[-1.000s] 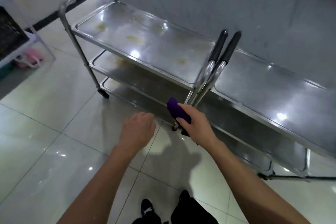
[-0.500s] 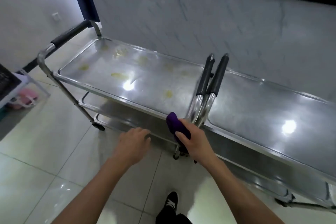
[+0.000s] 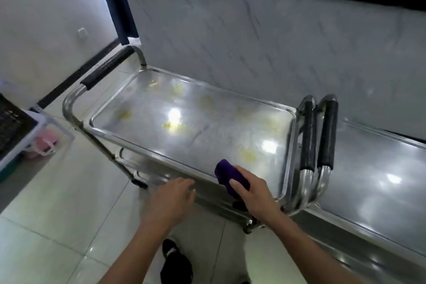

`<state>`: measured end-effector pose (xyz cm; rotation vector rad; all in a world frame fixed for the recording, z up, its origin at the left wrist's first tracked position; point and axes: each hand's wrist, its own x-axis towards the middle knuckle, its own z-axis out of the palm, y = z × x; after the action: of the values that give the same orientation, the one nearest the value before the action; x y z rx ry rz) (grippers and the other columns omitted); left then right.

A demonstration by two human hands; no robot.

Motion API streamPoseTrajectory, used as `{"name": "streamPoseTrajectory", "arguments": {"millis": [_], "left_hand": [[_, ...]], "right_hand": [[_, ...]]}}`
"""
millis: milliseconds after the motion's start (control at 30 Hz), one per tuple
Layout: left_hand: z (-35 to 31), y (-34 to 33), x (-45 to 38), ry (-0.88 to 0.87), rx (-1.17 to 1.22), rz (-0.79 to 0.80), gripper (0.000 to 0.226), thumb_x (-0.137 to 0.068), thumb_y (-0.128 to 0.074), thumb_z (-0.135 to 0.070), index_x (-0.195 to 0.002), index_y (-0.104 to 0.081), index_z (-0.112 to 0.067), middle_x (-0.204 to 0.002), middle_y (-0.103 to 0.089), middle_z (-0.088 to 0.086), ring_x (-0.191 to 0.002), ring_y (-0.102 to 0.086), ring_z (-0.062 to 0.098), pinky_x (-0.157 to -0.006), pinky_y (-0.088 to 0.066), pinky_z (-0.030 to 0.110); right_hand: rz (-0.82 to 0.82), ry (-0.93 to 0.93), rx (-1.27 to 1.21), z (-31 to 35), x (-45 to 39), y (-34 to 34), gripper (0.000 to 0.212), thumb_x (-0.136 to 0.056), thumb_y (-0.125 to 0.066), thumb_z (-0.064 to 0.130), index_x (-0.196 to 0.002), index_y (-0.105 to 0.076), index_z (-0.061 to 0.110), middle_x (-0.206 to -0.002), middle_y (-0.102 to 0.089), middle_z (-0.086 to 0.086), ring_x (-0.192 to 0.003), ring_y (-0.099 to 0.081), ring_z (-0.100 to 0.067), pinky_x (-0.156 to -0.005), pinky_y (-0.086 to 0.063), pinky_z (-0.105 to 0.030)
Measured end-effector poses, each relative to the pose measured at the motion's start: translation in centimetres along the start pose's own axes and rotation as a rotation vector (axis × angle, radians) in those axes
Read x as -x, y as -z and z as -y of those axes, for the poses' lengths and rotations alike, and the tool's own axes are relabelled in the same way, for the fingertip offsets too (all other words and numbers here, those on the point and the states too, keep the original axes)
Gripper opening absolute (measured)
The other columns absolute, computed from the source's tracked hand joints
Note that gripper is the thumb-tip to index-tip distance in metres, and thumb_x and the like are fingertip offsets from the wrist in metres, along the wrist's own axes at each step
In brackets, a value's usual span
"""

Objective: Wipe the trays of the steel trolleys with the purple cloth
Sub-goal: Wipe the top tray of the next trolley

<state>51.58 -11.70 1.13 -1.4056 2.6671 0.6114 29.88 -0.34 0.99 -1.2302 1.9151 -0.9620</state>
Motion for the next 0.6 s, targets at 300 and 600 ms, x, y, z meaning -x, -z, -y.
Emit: {"name": "streamPoseTrajectory", "arguments": {"millis": [300,600], "left_hand": [[8.3,4.9,-11.4,-0.067,0.083,0.071,0.039,-0.101,-0.048,-0.035,-0.137,-0.057,-0.025,-0.138,-0.059,0.000,-0.126,-0.053,0.023,-0.104,-0.044,0.040],[7.7,6.3,-22.4,-0.179,-0.001,0.142,0.043,-0.103,-0.043,-0.040,-0.144,-0.050,-0.030,-0.147,-0.053,-0.005,-0.133,-0.049,0.019,-0.112,-0.035,0.041]], "right_hand": [[-0.048,-0.137,-0.054,4.5,-10.2,-4.8,0.029,-0.100,-0.057,0.031,-0.128,-0.059,0.037,-0.097,-0.068,0.022,-0.090,-0.065,-0.001,-0.073,-0.052,-0.016],[-0.177,-0.229,-0.121,2.7,-18.7,-3.6,0.028,-0.099,-0.057,0.032,-0.127,-0.060,0.034,-0.098,-0.069,0.019,-0.091,-0.065,0.001,-0.078,-0.055,-0.021]]}}
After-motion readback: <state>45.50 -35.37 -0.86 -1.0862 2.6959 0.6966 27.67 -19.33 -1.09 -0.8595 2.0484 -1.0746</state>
